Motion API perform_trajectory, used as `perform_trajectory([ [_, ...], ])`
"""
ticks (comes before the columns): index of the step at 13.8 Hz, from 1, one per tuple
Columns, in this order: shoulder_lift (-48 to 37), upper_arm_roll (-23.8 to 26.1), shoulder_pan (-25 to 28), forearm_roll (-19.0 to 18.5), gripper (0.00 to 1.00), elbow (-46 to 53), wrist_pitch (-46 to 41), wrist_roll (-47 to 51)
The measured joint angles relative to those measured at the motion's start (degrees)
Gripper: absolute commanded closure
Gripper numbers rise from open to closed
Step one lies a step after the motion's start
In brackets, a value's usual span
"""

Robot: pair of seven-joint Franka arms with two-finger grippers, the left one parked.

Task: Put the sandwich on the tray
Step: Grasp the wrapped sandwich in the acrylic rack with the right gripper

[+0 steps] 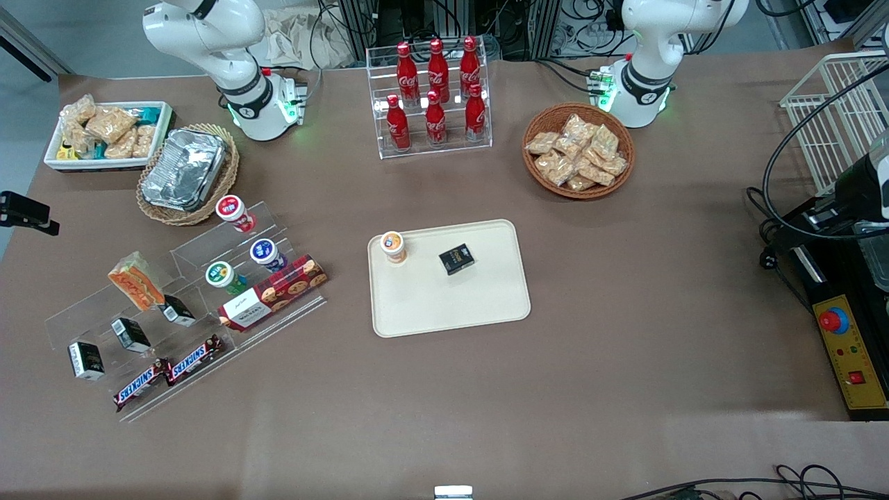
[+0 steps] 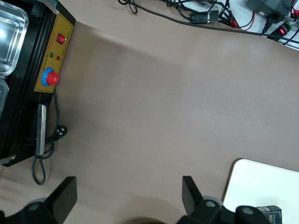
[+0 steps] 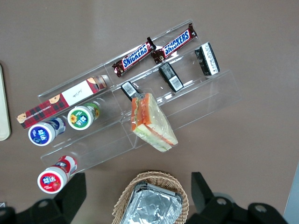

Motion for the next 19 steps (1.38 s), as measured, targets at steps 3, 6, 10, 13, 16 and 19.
perform_trajectory([
  [3, 0.01, 0.01, 0.00, 0.00, 0.00, 0.00, 0.28, -0.21],
  [6, 0.46, 0.07, 0.02, 0.01, 0.00, -0.01, 0.46, -0.23],
  [10, 1.54, 0.31, 0.72, 0.45, 0.00, -0.01, 0.24, -0.27],
  [13, 1.52, 0.43, 1.50, 0.46, 0.00, -0.44, -0.70, -1.65],
  [16, 1.08, 0.00, 1.21, 0.46, 0.00, -3.43, 0.88, -5.39],
  [19, -1.48, -0.47, 0.93, 0.49, 0.00, -10.84, 7.44, -8.39],
])
